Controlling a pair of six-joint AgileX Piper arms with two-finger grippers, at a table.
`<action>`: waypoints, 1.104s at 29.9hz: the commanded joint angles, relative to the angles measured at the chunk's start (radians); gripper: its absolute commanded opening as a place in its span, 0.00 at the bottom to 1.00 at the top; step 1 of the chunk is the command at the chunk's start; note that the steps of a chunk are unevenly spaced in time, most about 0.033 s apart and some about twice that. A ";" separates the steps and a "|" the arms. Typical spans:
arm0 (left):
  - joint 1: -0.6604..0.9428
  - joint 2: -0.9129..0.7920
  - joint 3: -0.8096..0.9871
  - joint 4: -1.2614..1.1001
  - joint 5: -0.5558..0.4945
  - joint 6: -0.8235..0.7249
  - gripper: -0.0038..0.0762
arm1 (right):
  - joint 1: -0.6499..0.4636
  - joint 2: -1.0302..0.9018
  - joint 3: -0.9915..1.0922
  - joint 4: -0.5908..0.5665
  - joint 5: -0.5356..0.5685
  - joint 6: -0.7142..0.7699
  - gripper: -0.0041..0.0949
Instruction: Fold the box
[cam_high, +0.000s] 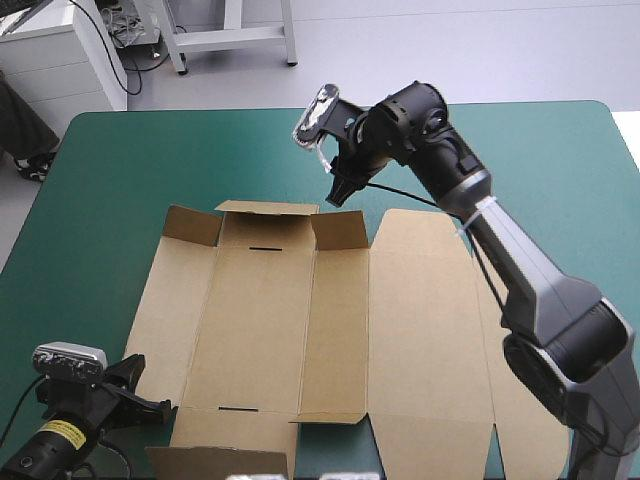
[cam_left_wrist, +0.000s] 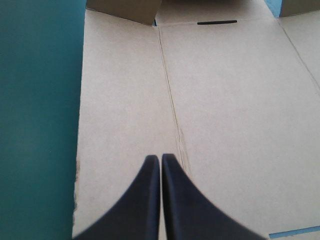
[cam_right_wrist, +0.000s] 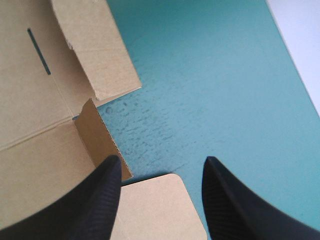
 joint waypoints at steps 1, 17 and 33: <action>0.000 0.011 -0.032 -0.010 -0.063 -0.005 0.04 | -0.004 -0.151 -0.034 -0.032 0.007 0.123 0.52; 0.000 0.011 -0.032 -0.010 -0.063 -0.005 0.04 | -0.004 -0.704 0.426 -0.142 0.009 0.426 0.13; 0.000 0.011 -0.052 -0.111 -0.026 0.104 0.04 | -0.004 -1.303 1.319 -0.159 -0.250 0.660 0.03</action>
